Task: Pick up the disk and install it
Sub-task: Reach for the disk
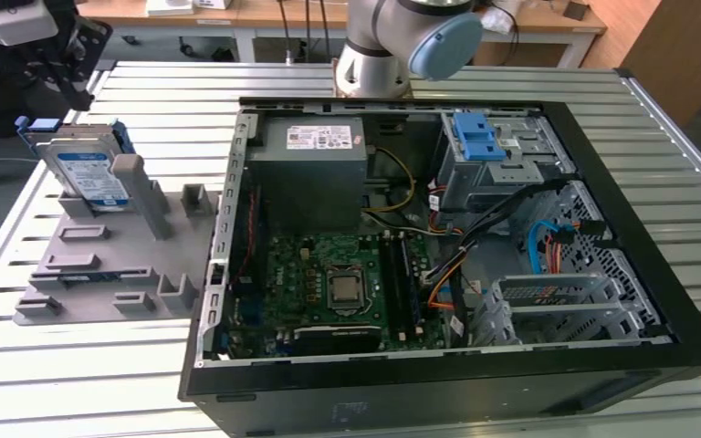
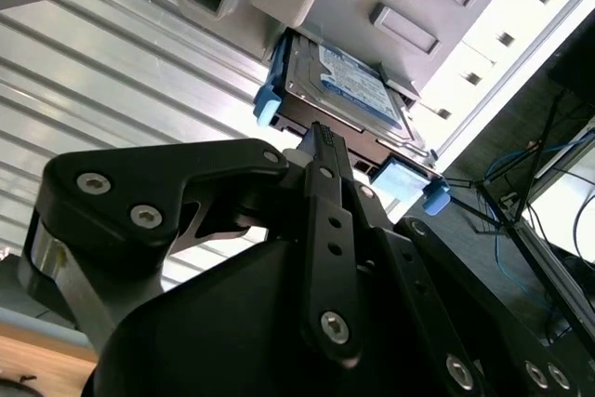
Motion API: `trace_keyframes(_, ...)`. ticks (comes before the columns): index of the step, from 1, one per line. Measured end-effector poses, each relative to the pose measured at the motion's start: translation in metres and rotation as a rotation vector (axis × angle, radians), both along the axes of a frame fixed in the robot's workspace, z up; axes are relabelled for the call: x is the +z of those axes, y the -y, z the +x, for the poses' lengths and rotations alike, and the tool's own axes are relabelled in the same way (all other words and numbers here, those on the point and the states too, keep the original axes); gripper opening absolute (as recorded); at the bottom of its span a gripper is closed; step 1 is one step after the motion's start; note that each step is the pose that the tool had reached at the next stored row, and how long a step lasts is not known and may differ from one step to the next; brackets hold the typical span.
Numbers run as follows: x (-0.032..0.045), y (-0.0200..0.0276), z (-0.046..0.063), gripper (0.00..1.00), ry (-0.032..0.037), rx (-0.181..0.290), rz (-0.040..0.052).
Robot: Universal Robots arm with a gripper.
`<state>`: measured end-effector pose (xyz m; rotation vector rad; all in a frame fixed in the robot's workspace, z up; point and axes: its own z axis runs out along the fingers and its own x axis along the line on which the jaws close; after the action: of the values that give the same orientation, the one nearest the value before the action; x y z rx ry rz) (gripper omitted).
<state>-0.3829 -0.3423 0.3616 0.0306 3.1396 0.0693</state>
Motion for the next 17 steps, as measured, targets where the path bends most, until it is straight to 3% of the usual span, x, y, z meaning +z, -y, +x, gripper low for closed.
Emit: trace_keyframes(17,-0.0065,-0.0041,-0.037,0.11,-0.0001,0.000,-0.0002)
